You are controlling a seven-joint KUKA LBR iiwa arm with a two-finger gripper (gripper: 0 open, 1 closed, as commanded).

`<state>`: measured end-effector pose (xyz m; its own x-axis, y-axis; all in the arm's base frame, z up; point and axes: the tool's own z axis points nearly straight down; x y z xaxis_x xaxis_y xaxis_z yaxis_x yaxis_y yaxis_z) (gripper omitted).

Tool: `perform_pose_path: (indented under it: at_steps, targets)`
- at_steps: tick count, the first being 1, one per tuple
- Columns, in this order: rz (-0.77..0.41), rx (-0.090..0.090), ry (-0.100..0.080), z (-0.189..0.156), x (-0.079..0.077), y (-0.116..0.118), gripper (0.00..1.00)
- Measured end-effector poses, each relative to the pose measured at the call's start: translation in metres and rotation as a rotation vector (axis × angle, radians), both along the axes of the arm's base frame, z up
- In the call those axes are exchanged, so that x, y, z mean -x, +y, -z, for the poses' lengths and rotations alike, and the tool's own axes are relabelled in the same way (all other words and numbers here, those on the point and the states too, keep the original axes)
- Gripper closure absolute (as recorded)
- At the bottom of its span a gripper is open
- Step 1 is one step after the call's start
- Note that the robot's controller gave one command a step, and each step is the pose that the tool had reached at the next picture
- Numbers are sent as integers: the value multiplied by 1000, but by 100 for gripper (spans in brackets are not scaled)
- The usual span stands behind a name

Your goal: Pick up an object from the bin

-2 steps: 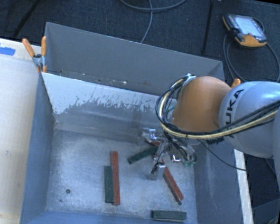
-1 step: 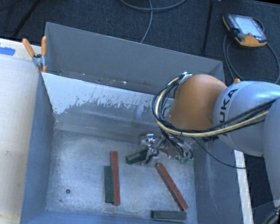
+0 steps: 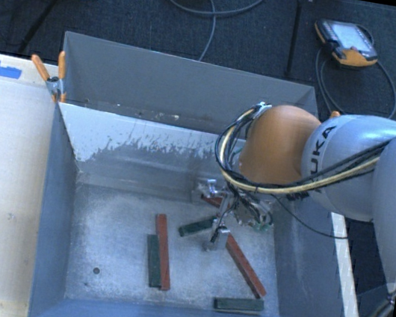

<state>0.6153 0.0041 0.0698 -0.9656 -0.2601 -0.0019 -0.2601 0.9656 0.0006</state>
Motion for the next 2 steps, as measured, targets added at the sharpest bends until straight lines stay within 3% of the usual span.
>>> perform_pose_path:
  at_steps: [1, 2]
  targets:
    - [2, 0, 0, -1, 0, 0, 100]
    - [2, 0, 0, 0, 0, 0, 100]
